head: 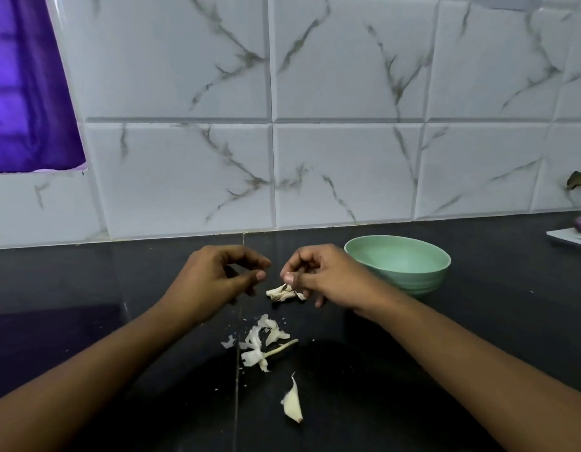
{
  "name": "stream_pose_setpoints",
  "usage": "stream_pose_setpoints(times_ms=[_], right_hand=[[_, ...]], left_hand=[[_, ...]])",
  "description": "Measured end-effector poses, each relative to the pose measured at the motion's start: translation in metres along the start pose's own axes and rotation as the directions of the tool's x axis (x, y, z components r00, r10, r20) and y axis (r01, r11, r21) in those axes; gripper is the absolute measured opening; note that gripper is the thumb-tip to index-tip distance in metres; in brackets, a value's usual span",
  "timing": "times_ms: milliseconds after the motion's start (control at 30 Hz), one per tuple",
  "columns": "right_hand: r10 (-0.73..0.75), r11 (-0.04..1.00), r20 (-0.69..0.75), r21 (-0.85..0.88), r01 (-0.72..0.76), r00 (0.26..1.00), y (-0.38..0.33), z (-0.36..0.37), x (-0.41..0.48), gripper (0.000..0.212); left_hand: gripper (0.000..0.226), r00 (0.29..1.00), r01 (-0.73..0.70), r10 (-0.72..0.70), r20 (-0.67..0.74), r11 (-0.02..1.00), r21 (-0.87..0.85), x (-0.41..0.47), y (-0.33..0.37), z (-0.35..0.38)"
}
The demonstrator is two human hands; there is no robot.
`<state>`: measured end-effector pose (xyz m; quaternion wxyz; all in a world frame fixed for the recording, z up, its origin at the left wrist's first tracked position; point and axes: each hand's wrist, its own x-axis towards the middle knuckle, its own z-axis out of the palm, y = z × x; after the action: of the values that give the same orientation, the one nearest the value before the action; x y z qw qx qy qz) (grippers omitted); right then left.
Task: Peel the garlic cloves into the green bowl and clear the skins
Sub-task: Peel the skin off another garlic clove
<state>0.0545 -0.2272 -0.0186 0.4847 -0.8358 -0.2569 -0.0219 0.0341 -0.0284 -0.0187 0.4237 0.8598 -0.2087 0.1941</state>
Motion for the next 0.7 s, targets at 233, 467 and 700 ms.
stream_pose_setpoints(times_ms=[233, 467, 700], right_hand=[[-0.063, 0.95, 0.334, -0.269, 0.159, 0.941, -0.019, -0.023, -0.015, 0.013], [-0.118, 0.942, 0.68, -0.154, 0.298, 0.723, -0.036, -0.012, -0.033, 0.033], [-0.072, 0.919, 0.722, -0.22, 0.327, 0.688, -0.029, 0.005, -0.049, 0.026]], left_hand=[[0.011, 0.929, -0.256, 0.173, 0.327, 0.939, 0.231, -0.002, 0.002, -0.008], [0.038, 0.899, -0.337, 0.215, 0.381, 0.895, 0.291, -0.005, 0.003, -0.015], [0.032, 0.894, -0.345, 0.243, 0.376, 0.909, 0.233, -0.009, 0.006, -0.014]])
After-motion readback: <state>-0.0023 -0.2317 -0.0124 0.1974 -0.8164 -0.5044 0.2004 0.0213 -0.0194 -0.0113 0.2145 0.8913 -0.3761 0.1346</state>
